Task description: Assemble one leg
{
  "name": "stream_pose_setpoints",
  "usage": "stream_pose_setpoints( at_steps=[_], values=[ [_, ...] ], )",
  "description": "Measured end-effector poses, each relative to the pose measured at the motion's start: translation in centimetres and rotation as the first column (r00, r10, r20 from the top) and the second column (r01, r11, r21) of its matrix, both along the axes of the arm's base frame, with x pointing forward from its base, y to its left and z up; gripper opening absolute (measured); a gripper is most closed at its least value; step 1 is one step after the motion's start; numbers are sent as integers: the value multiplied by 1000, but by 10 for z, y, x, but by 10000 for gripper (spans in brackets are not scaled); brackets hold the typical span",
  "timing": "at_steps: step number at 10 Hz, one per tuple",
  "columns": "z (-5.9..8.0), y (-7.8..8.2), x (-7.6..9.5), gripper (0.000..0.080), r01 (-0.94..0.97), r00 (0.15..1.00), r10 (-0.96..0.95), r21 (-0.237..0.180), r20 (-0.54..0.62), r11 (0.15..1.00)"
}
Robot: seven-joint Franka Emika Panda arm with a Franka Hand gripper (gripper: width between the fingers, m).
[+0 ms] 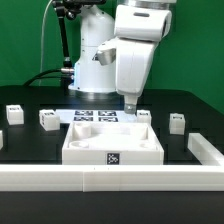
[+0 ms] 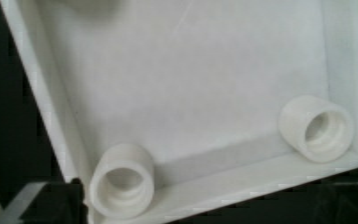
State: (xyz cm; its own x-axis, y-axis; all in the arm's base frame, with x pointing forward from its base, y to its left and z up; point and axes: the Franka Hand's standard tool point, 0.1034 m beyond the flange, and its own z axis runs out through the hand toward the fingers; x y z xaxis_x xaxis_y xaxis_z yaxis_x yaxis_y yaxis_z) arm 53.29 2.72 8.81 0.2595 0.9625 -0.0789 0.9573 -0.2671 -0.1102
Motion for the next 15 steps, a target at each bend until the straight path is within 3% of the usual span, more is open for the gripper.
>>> stream_pose_setpoints(
  at_steps=[4, 7, 13, 14, 15],
  values=[
    [-2, 0, 2, 650, -68, 997, 67, 12, 26, 998],
    [-16, -4, -19, 650, -303, 953, 301, 38, 40, 952],
    [-19, -4, -23, 650, -319, 947, 318, 34, 37, 947],
    [-27, -6, -30, 650, -326, 944, 324, 39, 59, 944],
    [-43, -9, -56, 650, -331, 939, 324, 45, 114, 943]
  ],
)
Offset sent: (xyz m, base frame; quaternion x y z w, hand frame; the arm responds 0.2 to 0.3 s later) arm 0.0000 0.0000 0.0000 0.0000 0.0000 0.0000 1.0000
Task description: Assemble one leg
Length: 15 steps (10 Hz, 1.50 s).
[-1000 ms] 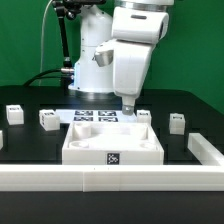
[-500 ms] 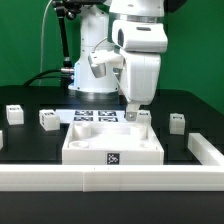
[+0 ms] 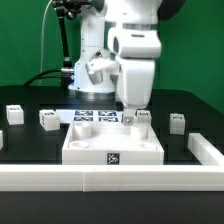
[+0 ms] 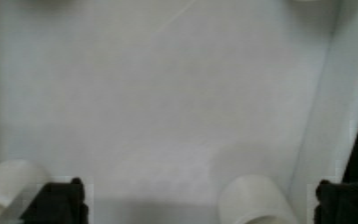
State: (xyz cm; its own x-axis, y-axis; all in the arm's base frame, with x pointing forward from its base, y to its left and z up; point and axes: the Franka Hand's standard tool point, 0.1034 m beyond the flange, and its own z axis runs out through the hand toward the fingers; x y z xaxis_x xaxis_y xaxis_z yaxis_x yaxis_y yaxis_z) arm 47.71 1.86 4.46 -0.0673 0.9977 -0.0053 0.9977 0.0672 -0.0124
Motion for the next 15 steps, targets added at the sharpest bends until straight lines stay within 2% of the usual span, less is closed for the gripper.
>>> stream_pose_setpoints(
  at_steps=[1, 3, 5, 7, 9, 10, 11, 12, 15],
  values=[
    [-10, -5, -20, 650, 10, 1000, -10, 7, -7, 1000],
    [-27, -12, -32, 650, 34, 999, -34, 18, -17, 999],
    [-37, -11, -36, 650, 47, 999, -47, 23, -25, 999],
    [-38, -10, -36, 635, 58, 998, -58, 22, -28, 998],
    [-38, -10, -36, 270, 59, 998, -58, 22, -28, 998],
    [-38, -10, -36, 136, 59, 998, -58, 22, -28, 998],
    [-38, -10, -36, 136, 59, 998, -59, 22, -28, 998],
    [-38, -11, -36, 56, 60, 998, -59, 22, -26, 998],
    [-38, -10, -36, 56, 60, 998, -59, 22, -26, 998]
  ],
)
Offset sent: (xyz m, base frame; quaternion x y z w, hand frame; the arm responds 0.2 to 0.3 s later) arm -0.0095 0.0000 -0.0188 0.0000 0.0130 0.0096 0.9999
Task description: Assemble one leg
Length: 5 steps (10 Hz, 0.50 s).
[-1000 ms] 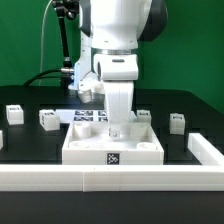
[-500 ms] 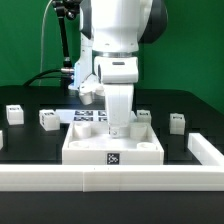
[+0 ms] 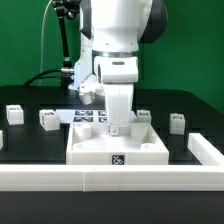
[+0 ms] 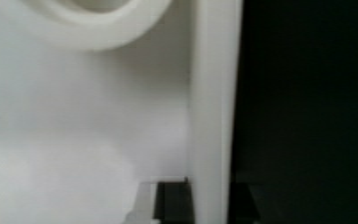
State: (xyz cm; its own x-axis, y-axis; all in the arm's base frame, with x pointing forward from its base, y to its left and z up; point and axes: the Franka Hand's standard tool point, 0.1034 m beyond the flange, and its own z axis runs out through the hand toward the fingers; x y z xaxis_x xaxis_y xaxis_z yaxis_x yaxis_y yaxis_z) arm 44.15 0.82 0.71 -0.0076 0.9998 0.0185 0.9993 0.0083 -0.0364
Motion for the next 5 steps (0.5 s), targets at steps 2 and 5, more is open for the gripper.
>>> stream_pose_setpoints(
  at_steps=[2, 5],
  values=[
    [0, 0, 0, 56, 0, 1000, 0, 0, 0, 1000],
    [0, 30, 14, 57, -17, 1000, 17, 7, 14, 1000]
  ],
)
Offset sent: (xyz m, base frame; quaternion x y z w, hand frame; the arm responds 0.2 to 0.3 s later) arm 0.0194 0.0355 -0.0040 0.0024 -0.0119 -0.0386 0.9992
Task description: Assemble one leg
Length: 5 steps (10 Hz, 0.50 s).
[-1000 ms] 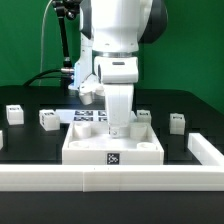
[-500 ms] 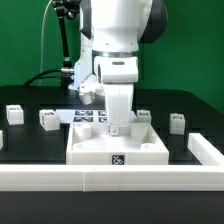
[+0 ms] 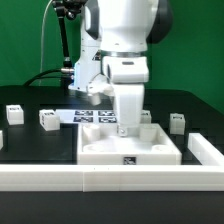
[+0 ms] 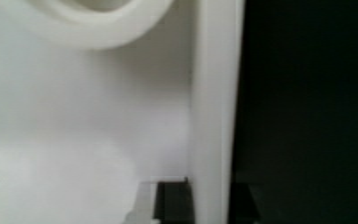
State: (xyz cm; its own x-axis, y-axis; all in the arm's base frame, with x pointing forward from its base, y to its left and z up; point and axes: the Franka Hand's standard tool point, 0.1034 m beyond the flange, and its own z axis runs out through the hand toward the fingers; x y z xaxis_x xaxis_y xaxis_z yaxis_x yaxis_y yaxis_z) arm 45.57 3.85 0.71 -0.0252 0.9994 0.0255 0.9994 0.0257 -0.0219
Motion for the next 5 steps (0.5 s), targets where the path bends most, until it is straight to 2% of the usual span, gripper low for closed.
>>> stream_pose_setpoints(
  at_steps=[3, 5],
  values=[
    [0, 32, 29, 57, -9, 1000, 9, 11, 10, 1000],
    [0, 34, 35, 57, 10, 1000, -10, 10, 8, 1000]
  ],
)
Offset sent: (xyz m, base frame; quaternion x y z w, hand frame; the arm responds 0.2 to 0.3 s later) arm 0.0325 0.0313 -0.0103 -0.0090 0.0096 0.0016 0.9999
